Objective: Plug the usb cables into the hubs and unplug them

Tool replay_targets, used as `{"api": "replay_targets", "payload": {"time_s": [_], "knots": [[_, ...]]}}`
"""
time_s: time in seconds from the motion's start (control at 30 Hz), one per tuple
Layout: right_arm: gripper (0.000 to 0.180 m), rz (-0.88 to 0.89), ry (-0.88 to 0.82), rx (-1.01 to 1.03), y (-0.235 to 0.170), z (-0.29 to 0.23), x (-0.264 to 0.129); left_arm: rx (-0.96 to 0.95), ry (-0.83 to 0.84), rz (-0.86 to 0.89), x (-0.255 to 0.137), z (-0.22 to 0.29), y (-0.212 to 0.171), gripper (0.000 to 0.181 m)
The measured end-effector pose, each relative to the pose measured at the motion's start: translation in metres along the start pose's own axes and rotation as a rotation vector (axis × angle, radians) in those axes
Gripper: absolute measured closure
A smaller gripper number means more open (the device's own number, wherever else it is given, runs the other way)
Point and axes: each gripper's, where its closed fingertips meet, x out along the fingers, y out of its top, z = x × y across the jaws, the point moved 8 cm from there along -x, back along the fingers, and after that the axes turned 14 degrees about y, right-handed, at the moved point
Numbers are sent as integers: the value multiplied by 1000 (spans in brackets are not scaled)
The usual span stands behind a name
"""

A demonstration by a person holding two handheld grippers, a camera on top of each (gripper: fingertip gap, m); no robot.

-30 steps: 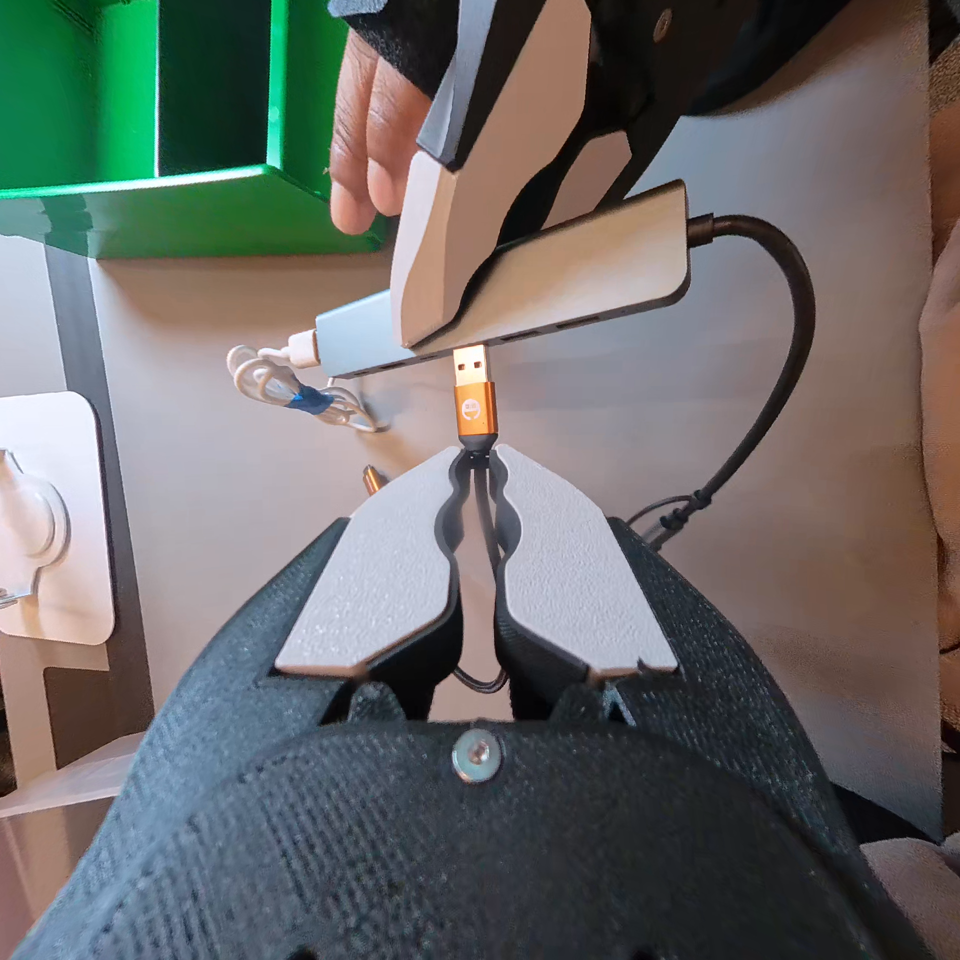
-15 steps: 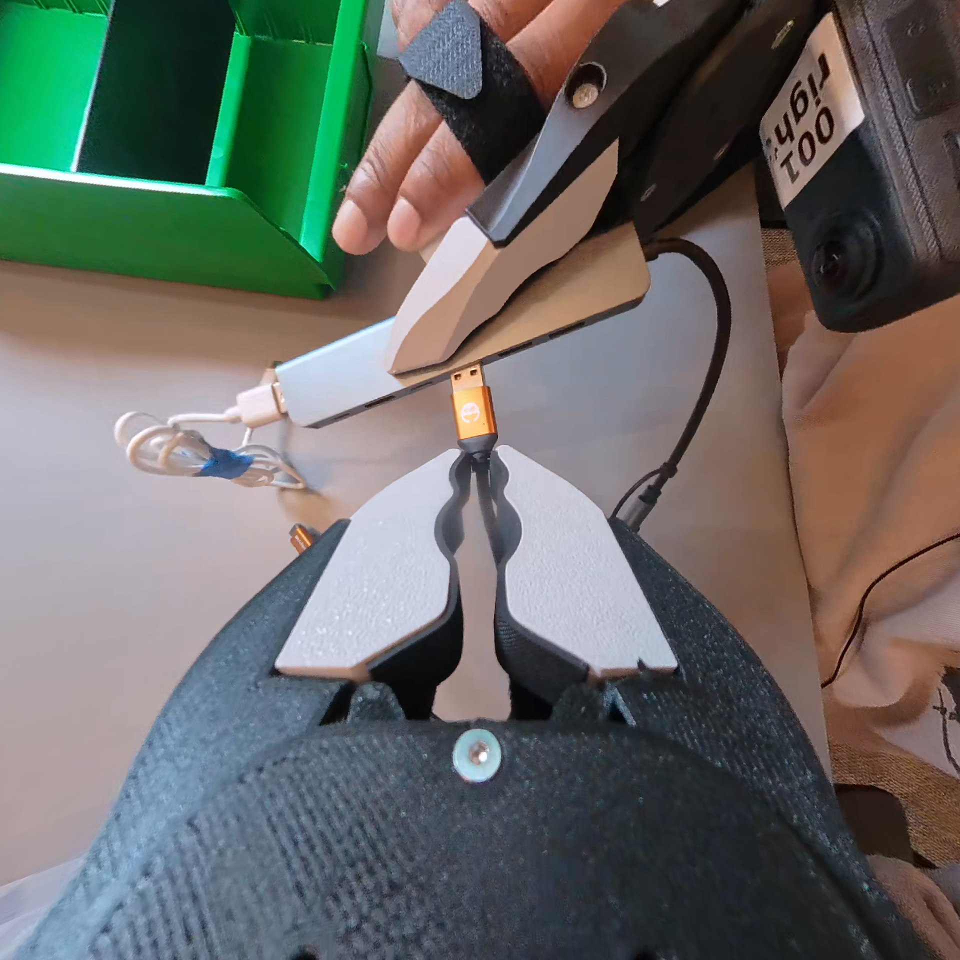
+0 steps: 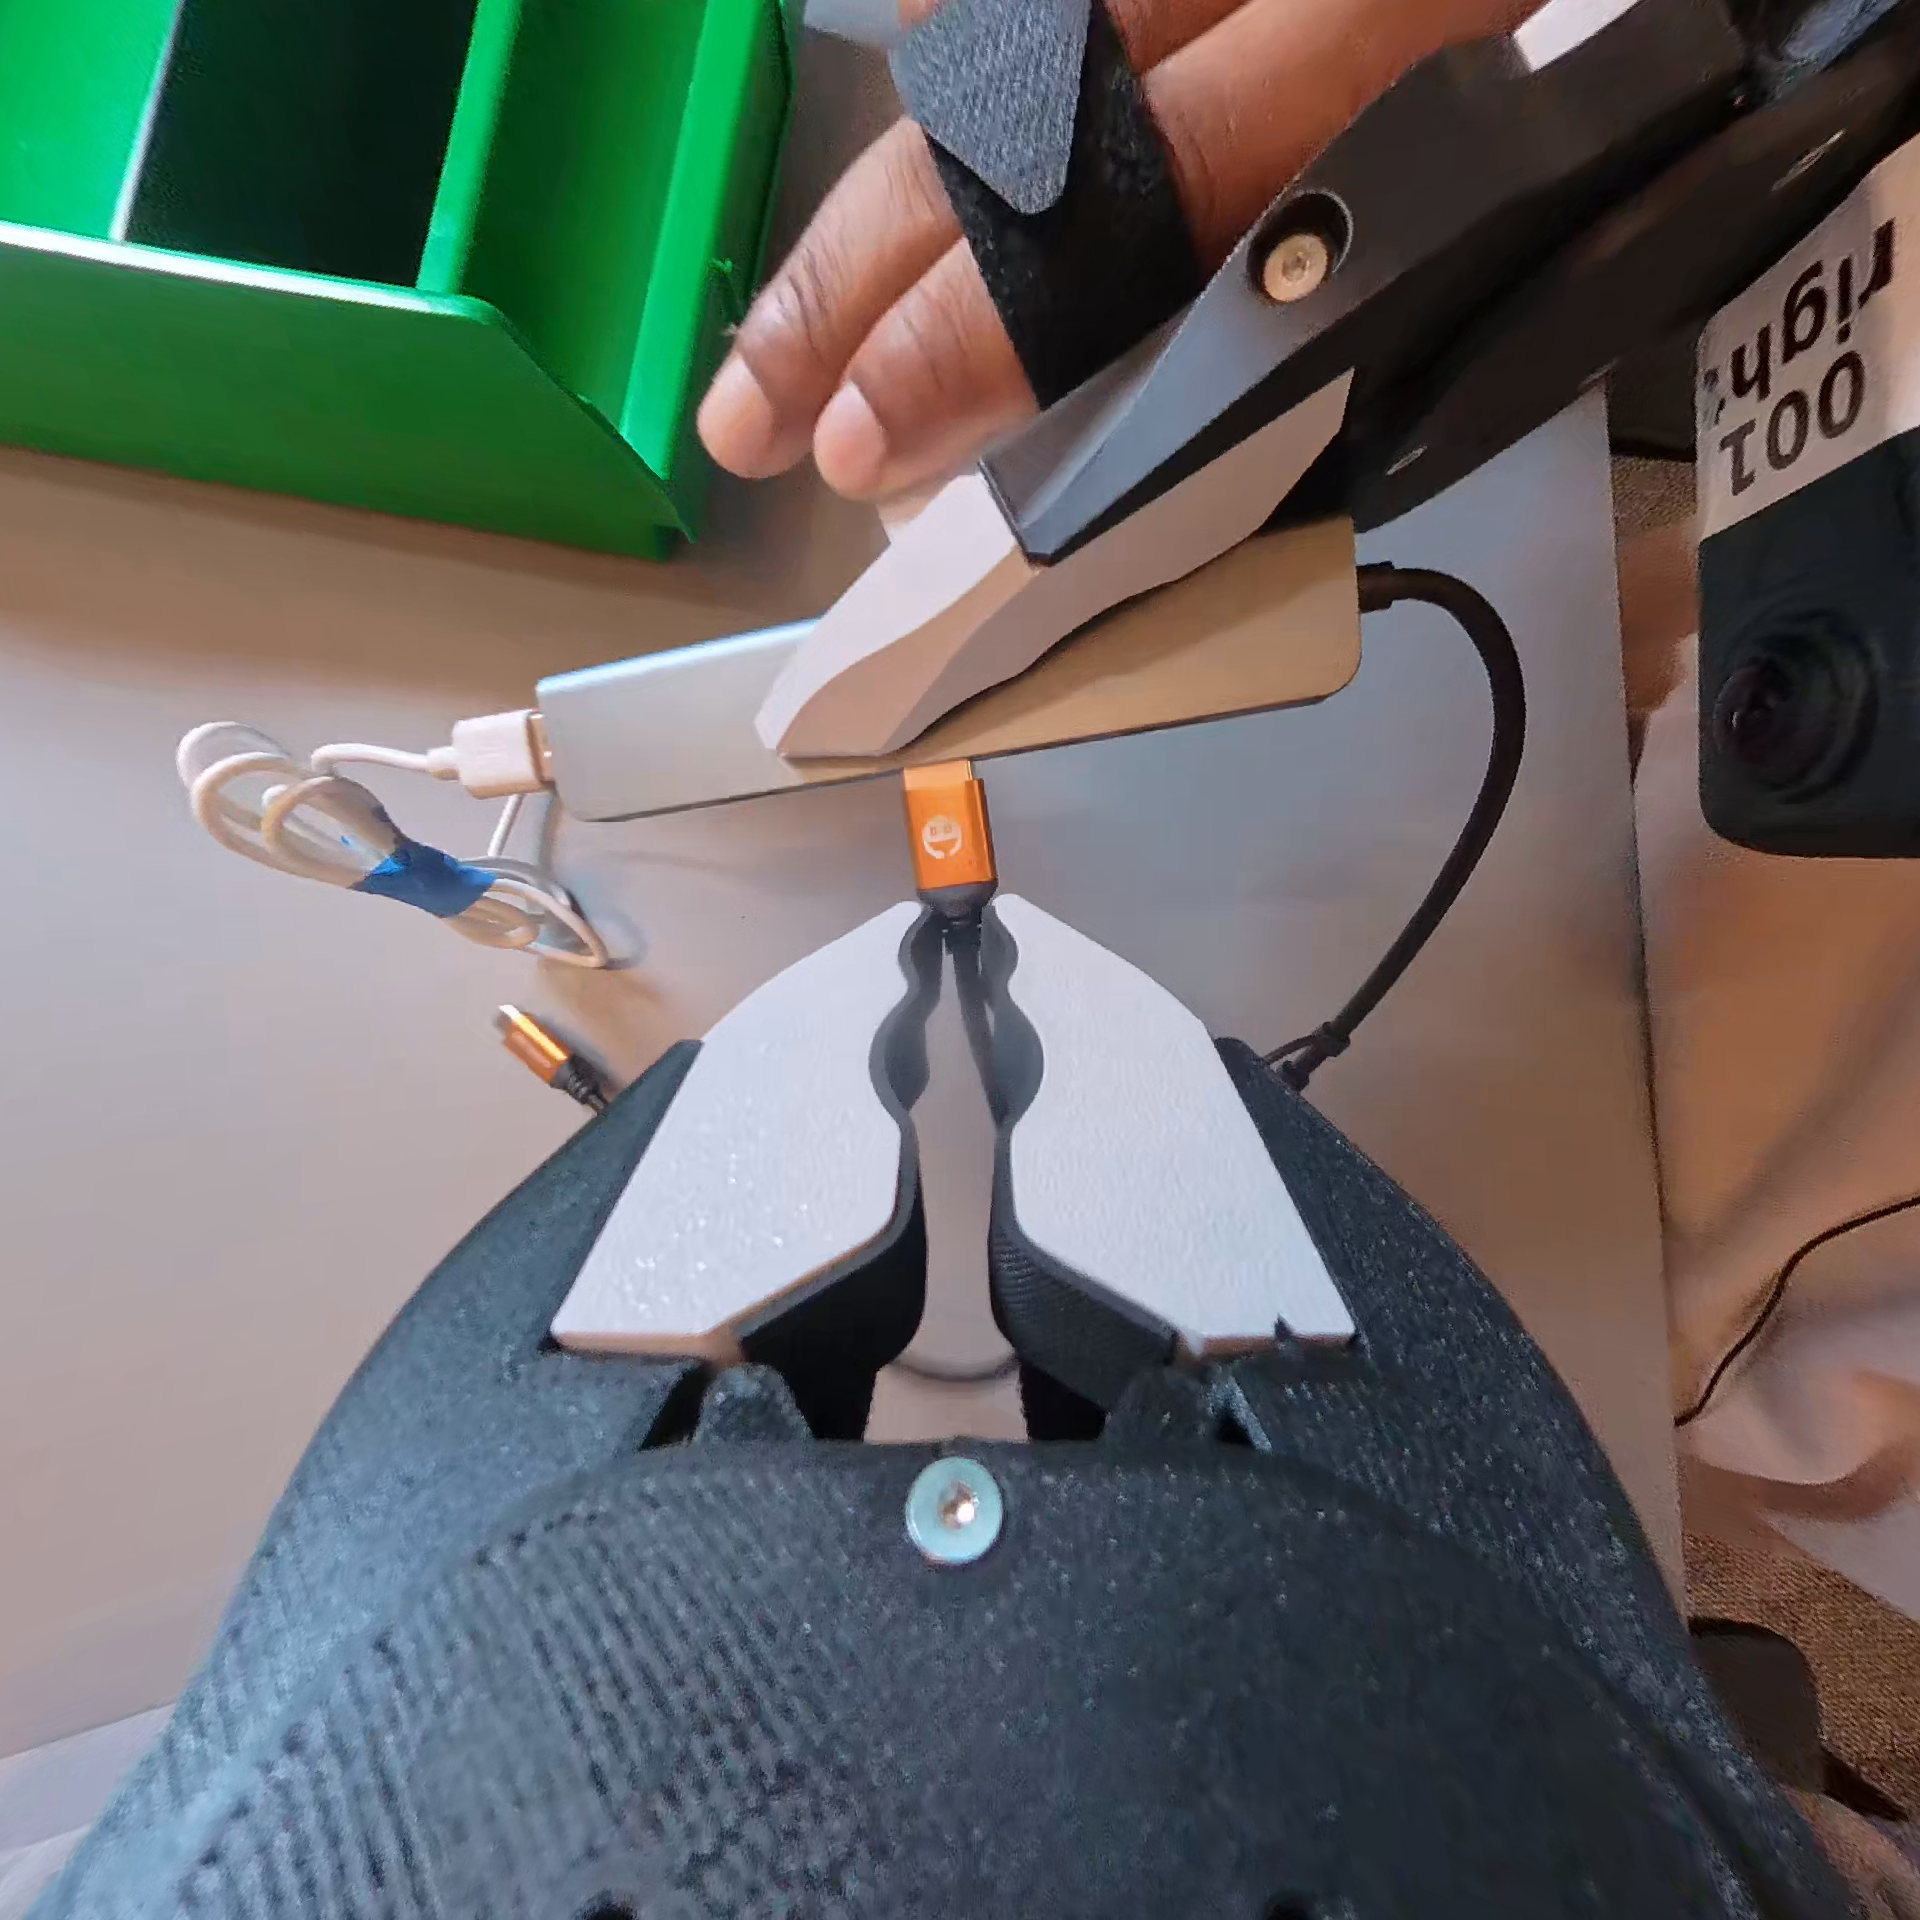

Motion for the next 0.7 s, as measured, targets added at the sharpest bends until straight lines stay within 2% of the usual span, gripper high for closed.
{"api": "replay_targets", "payload": {"time_s": [0.1,0.27,0.33,0.43,0.5,0.57,0.63,0.7], "knots": [[169,0,7,-16,1,-2,0,-19,-41,25,4,0,-3,174],[168,76,-6,114,-7,0,-4,28,-31,129,-3,0,0,172],[168,173,-18,218,-13,2,-8,51,-13,209,-12,2,4,169],[168,362,-19,341,-19,2,-21,93,-35,334,-32,7,9,151],[168,494,-10,406,-23,1,-32,64,-65,456,-51,2,12,150],[168,602,31,471,-27,0,-43,25,17,510,-65,-12,10,150],[168,718,114,564,-31,-1,-52,62,101,489,-68,-18,3,149],[168,822,115,676,-40,8,-65,82,263,482,-72,-27,0,154]]}}
